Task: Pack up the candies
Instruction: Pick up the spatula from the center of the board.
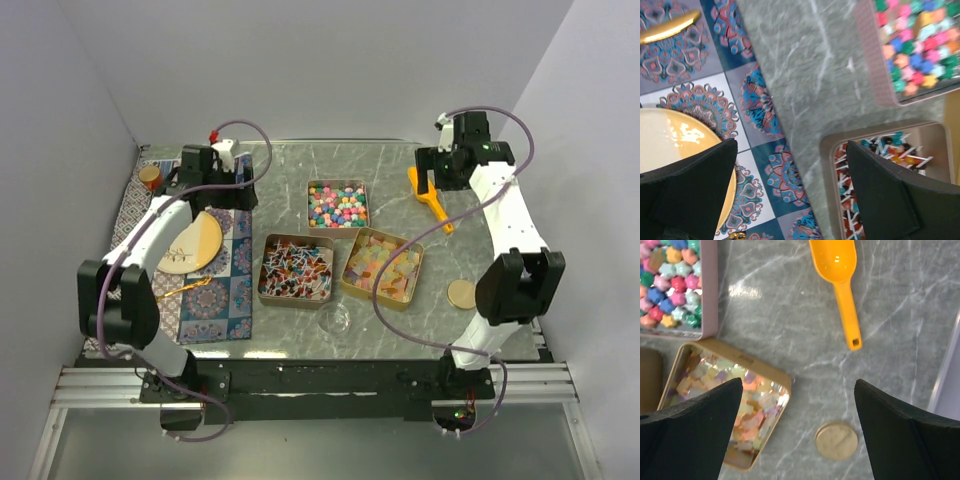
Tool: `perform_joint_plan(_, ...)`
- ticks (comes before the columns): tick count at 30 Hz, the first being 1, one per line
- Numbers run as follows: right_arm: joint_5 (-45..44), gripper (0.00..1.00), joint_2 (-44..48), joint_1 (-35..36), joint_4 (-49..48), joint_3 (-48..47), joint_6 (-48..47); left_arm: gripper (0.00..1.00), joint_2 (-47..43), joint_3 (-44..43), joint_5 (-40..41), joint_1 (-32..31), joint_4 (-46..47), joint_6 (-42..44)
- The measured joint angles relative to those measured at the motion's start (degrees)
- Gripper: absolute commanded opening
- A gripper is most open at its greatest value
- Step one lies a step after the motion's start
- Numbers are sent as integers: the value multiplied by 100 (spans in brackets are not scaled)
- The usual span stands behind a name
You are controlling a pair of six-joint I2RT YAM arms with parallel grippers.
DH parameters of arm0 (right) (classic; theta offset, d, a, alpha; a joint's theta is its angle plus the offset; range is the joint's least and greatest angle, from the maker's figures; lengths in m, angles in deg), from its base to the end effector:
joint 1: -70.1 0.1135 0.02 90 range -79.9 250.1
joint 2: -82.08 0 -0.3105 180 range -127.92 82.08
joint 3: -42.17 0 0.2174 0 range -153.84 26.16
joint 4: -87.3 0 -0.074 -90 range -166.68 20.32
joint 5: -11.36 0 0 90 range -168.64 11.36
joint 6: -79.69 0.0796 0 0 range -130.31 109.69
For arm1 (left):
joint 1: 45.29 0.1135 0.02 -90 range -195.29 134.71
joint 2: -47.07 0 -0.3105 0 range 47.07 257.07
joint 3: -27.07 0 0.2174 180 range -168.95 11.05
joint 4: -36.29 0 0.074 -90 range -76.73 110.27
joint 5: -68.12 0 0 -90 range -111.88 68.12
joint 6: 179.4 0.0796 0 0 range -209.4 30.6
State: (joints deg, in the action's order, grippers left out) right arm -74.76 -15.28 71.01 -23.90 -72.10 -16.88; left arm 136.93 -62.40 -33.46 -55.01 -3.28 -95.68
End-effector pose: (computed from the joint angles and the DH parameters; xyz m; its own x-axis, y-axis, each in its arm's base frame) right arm 0.3623 0.0111 0.3640 -0.7750 -0.1265 -0.6192 -0.1472 0.9889 -0.0177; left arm 0.3454 -0.0754 0.3249 -0.6639 0.0050 -0.7478 0.2459 0.9458 -0.2120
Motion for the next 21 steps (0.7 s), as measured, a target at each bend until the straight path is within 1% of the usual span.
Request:
perform_joint_plan(4, 190, 100, -345, -284, -286, 90, -90, 97, 409, -144, 98, -44, -142, 96)
perform_joint_plan(8, 570, 100, -343, -544, -492, 378, -503, 97, 470, -350, 61, -114, -168, 114)
perform_joint_plan(10, 778, 100, -221, -605, -835, 610, -726, 97, 481, -619, -125, -127, -184, 120)
perform_joint_plan(12, 1060, 100, 42, -662, -1379, 1110, -975, 97, 487, -905, -407, -127, -184, 142)
perform_joint_plan(14, 1207, 100, 146, -697, -1676, 1423, -1132, 97, 485, -1078, -608, -140, -166, 195)
perform_joint_plan(16, 1349, 100, -11, -763, -1735, 1368, -1276, 97, 483, -1169, -730, -197, -133, 278)
perform_joint_plan(20, 1633, 99, -684, -846, -1683, 870, -1674, 97, 479, -1161, -785, -354, -234, 570)
perform_joint_plan(21, 1674, 93, -804, -855, -1687, 846, -1762, 97, 476, -1134, -782, -385, -245, 616)
